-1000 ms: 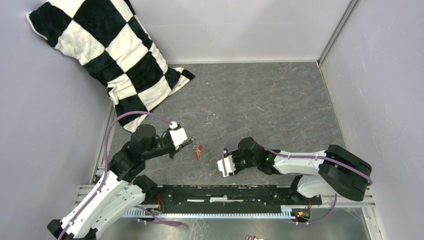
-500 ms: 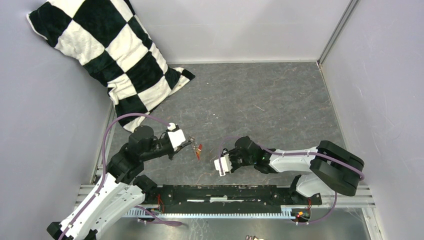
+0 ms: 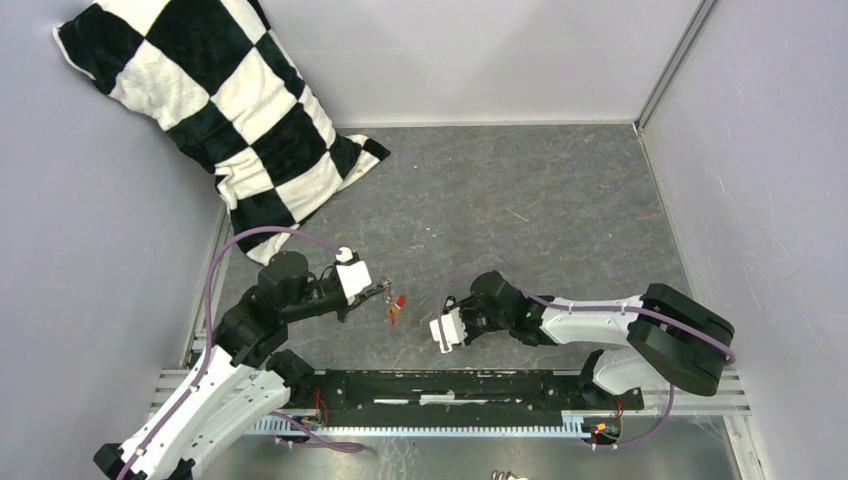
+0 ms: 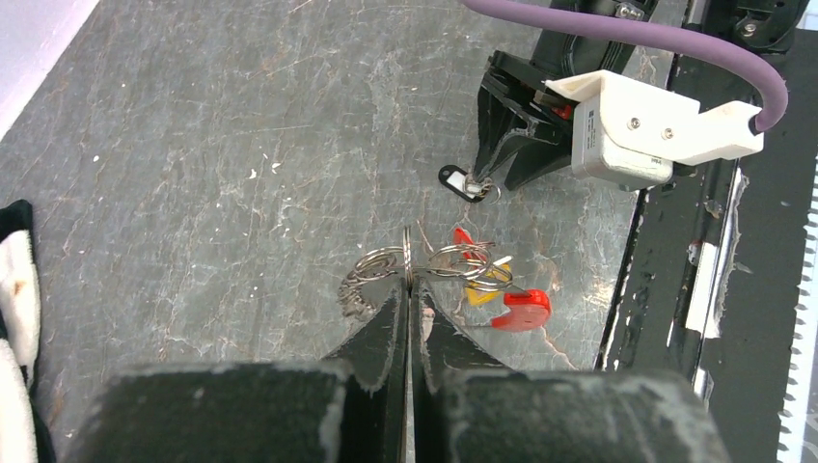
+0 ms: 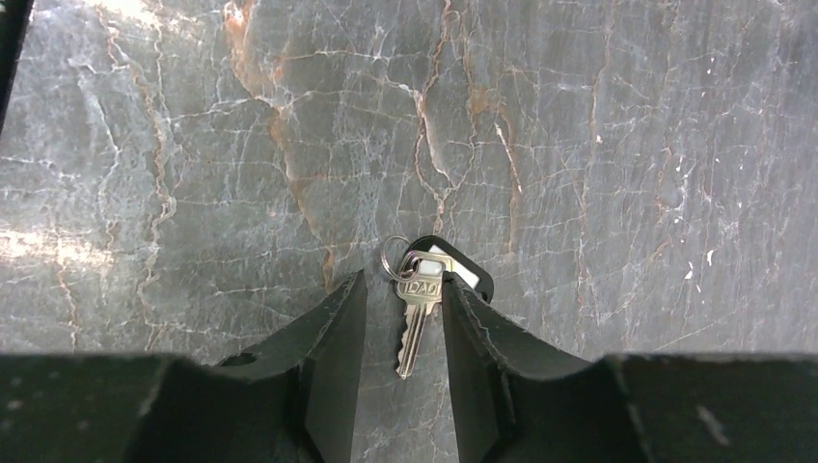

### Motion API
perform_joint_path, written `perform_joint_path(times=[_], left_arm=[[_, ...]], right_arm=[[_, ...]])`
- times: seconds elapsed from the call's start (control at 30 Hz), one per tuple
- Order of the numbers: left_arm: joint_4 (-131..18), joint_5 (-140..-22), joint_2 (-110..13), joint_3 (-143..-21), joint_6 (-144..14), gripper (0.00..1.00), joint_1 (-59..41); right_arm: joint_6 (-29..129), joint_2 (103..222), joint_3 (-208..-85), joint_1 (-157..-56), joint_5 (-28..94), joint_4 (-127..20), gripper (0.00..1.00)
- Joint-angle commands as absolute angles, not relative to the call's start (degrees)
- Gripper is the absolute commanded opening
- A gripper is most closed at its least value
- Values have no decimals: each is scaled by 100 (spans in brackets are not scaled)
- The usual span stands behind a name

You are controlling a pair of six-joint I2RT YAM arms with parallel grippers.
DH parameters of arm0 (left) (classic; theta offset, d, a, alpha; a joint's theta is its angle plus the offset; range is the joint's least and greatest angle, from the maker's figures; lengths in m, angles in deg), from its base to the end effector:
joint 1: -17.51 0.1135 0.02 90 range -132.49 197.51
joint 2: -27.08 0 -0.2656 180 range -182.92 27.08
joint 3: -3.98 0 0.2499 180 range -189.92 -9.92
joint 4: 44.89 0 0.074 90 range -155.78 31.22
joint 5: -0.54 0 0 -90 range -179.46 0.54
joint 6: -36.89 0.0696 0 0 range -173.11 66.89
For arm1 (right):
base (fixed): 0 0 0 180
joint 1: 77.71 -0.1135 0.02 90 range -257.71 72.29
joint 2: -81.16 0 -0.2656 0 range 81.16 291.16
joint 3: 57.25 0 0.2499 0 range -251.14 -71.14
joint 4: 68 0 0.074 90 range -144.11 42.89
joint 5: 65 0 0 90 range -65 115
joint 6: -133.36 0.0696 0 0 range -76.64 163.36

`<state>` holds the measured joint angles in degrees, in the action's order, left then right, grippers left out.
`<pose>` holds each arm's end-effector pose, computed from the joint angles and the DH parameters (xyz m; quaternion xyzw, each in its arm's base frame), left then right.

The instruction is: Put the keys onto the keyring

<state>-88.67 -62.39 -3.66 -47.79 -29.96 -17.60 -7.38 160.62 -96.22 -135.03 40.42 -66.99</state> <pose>0.1048 -0.1124 0.2864 0.5073 0.6441 -0.2499 0.5151 0.1287 0.2348 0.1189 -0.7636 0.4861 0.1455 0.3993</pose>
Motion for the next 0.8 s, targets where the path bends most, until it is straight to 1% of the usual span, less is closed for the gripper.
perform_joint_path(times=[0.0,0.33,0.53,0.77], left_arm=[[-8562,-6046,-388,-4975,-3236,2,-1743],[-8560,-6085,-355,-5026,-3292,2,-1738],[-8555,-6109,-357,-5067,-3293,2,-1738],[-8516,-6107,-374,-5089,-3303,2,-1738]], right_arm=[[-1095,15993,-9859,-13482,4069,-5930,42],[-1363,16440,-10114,-13469,3935,-6044,39],[-1457,16515,-10156,-13463,3880,-5910,37],[-1333,16565,-10207,-13462,3913,-5948,29]])
